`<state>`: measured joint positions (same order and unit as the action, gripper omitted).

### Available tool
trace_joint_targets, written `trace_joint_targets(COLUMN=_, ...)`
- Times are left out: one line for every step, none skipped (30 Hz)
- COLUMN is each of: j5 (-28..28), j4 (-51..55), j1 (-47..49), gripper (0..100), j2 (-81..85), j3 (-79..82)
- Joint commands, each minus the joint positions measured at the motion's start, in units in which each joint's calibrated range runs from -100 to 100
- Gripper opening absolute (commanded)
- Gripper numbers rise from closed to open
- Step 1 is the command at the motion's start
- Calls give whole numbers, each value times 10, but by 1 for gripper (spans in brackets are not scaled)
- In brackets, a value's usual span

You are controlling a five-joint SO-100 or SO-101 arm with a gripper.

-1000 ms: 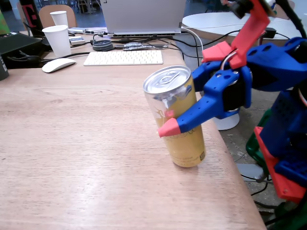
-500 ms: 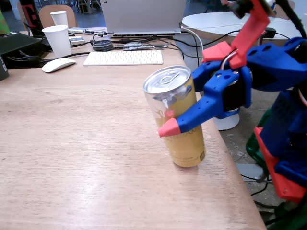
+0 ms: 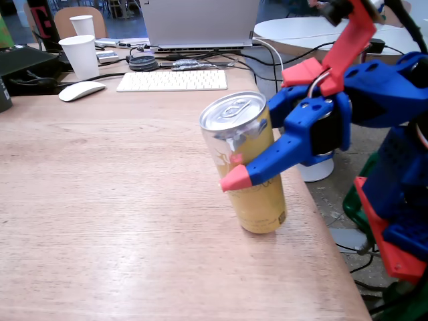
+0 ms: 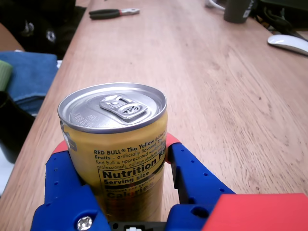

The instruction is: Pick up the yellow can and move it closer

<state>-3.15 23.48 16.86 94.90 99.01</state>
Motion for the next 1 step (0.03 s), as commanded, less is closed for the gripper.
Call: trace_joint_targets(j5=1, j4=-2, j1=2, gripper=24, j2=26, j3=6)
